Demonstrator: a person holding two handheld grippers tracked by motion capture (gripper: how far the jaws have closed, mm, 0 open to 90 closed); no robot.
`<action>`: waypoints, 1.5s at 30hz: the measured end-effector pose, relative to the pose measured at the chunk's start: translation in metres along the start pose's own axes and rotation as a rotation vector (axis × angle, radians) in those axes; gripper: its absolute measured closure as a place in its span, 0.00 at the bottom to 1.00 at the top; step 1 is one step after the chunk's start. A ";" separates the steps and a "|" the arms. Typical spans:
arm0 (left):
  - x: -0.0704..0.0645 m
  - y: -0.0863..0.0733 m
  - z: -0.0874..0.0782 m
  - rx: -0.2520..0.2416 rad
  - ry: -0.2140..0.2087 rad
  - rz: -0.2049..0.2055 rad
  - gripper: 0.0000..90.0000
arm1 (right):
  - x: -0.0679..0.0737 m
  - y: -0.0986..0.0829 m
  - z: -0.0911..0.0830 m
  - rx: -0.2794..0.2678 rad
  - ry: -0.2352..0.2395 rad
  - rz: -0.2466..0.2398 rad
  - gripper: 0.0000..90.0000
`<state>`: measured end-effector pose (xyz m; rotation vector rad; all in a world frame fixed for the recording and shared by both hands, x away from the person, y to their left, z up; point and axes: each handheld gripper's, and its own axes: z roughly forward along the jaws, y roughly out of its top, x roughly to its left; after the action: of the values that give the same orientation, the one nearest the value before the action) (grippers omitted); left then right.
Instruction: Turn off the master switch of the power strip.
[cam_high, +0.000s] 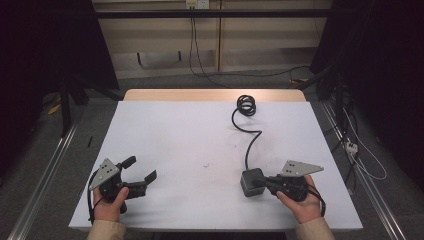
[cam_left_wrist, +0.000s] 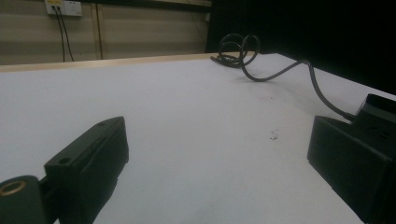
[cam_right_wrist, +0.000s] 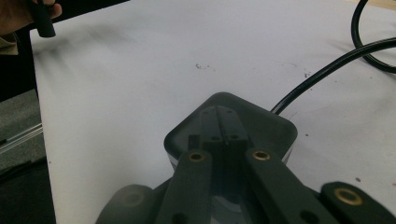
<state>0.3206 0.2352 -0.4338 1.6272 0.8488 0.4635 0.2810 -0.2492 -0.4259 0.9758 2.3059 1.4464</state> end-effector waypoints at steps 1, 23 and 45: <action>0.000 0.000 0.000 0.000 0.000 0.000 0.06 | 0.000 0.000 0.000 0.000 0.000 -0.001 1.00; 0.000 -0.001 0.000 -0.005 0.004 -0.012 0.06 | 0.003 0.001 0.000 0.006 -0.014 -0.029 1.00; 0.001 -0.001 -0.001 -0.005 0.005 -0.006 0.06 | 0.003 0.000 0.000 0.005 -0.017 -0.032 1.00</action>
<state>0.3203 0.2361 -0.4343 1.6194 0.8559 0.4654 0.2787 -0.2469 -0.4254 0.9447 2.3033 1.4151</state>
